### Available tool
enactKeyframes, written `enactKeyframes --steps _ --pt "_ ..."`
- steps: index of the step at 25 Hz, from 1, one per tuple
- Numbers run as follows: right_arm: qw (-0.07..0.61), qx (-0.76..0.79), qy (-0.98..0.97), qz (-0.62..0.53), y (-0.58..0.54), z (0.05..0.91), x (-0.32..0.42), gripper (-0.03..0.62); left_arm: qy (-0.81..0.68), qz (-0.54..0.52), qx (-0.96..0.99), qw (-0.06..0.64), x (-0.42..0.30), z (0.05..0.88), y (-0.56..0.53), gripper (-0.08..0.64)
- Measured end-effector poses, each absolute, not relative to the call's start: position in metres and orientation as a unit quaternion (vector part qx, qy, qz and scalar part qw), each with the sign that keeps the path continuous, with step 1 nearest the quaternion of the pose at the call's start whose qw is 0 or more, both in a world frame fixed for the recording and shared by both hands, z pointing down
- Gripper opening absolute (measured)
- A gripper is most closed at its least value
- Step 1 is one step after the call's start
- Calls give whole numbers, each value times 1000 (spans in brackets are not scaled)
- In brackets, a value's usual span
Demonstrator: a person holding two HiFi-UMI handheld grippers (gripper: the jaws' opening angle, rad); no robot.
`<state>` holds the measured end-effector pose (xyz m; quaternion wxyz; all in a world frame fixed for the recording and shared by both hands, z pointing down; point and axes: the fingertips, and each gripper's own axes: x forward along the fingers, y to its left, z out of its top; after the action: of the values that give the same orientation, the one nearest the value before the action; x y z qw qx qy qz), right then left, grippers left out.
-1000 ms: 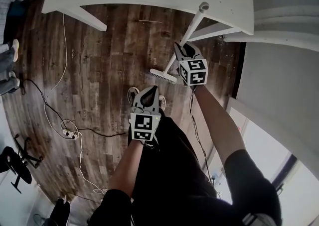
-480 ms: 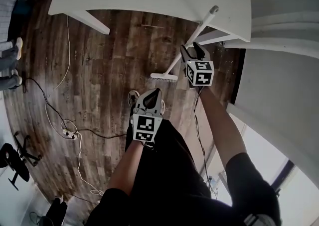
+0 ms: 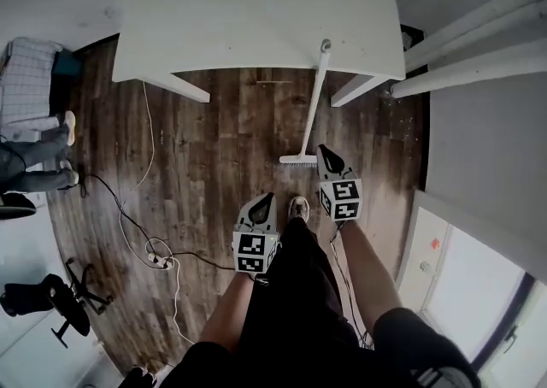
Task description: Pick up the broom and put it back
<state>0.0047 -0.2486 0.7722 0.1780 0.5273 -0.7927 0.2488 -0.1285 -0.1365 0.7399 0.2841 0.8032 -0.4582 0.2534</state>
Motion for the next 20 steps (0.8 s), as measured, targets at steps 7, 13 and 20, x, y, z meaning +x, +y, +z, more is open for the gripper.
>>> enactKeyframes --steps 7,13,20 --pt "47 561 -783 265 -179 687 -5 21 -490 215 800 270 -127 705 -138 2" --pt "113 566 -804 142 -133 624 -37 21 -483 182 826 226 -145 654 -104 2" --pt "166 615 -771 -5 -92 535 -26 21 -469 160 840 221 -157 609 -55 2"
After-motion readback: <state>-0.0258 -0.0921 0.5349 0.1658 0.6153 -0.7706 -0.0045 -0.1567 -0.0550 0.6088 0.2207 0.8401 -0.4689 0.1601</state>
